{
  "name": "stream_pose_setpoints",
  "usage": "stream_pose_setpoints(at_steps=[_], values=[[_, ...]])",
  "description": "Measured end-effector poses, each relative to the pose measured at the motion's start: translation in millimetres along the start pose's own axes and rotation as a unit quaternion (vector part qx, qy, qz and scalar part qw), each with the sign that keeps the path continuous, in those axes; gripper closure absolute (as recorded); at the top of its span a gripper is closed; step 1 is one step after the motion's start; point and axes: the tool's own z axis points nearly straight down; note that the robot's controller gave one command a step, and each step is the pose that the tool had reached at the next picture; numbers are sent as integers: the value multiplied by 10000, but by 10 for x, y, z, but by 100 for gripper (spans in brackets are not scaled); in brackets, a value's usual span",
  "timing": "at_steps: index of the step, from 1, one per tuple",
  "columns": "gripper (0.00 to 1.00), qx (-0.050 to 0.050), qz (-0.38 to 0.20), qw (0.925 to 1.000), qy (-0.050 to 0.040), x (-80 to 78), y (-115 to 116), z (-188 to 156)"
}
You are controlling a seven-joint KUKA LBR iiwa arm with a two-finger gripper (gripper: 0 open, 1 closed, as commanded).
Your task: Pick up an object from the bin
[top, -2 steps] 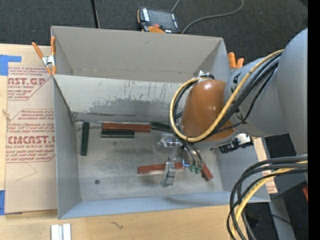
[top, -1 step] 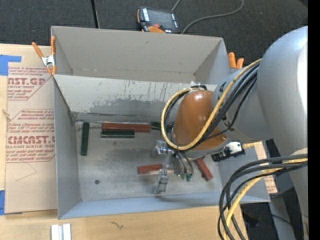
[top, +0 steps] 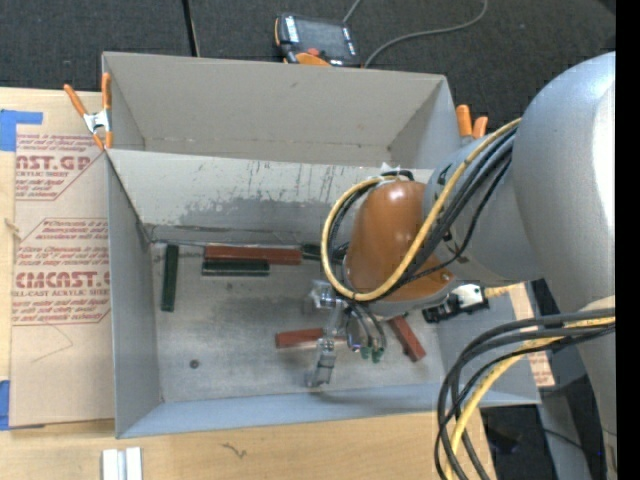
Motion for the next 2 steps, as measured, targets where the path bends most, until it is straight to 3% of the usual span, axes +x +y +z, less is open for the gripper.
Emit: stream_pose_setpoints(at_steps=[1,2], values=[[100,-2,1,10000,-4,-3,0,-7],[100,-1,0,10000,-5,-4,6,-104]])
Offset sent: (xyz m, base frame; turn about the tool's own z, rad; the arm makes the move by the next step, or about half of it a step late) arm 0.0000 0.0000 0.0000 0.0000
